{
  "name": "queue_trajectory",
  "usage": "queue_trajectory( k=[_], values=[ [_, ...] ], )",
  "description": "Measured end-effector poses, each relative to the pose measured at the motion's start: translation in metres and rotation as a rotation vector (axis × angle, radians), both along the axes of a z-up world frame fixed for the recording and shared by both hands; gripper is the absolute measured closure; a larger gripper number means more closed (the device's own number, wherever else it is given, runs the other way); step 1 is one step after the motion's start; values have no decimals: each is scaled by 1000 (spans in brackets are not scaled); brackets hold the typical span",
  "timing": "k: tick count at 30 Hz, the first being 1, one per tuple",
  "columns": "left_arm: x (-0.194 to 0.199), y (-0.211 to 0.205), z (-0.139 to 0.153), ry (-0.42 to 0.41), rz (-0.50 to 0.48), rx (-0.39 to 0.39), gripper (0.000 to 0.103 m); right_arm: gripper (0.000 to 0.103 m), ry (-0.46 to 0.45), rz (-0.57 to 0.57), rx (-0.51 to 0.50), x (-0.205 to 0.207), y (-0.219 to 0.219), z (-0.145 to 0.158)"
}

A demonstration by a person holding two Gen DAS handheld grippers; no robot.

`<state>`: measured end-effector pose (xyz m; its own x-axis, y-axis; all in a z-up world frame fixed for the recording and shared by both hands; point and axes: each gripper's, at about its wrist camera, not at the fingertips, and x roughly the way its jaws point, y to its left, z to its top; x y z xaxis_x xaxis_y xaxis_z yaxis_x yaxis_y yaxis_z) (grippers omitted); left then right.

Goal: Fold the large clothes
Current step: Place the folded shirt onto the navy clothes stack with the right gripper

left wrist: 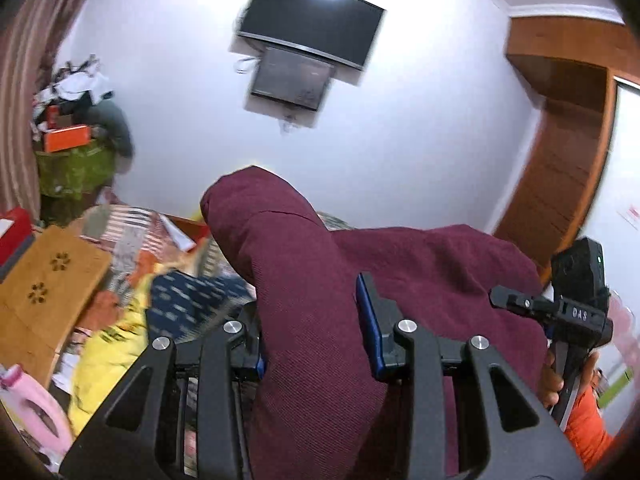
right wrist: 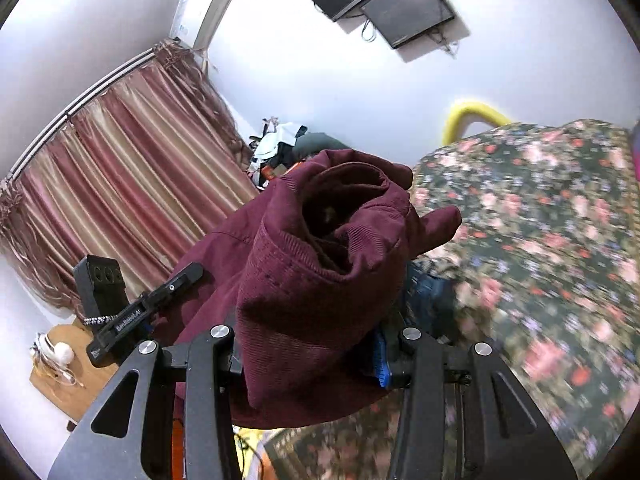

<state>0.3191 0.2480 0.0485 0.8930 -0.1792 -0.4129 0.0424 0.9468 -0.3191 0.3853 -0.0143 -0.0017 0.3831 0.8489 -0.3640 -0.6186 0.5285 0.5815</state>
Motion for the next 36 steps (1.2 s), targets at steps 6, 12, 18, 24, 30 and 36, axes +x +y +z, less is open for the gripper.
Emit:
queue_trajectory(
  k=[6,12,18,24,30,36],
  values=[
    [56,61,-47,85,135,74,67,64,52,9,-17,65,70,-69],
    [113,103,-160,376,272,176,64,64,182,-9,-227,103,105,-161],
    [104,108,-185,366,257,185,53,56,184,1,-297,98,92,-164],
    [80,85,-163,382,284,276,53,52,80,-92,-442,61,83,-133],
    [33,54,-118,306,259,298,53,52,-71,-93,-385,0,59,-75],
    [-41,10,-52,127,249,307,52,52,-247,-83,-278,-66,46,-19]
  ],
)
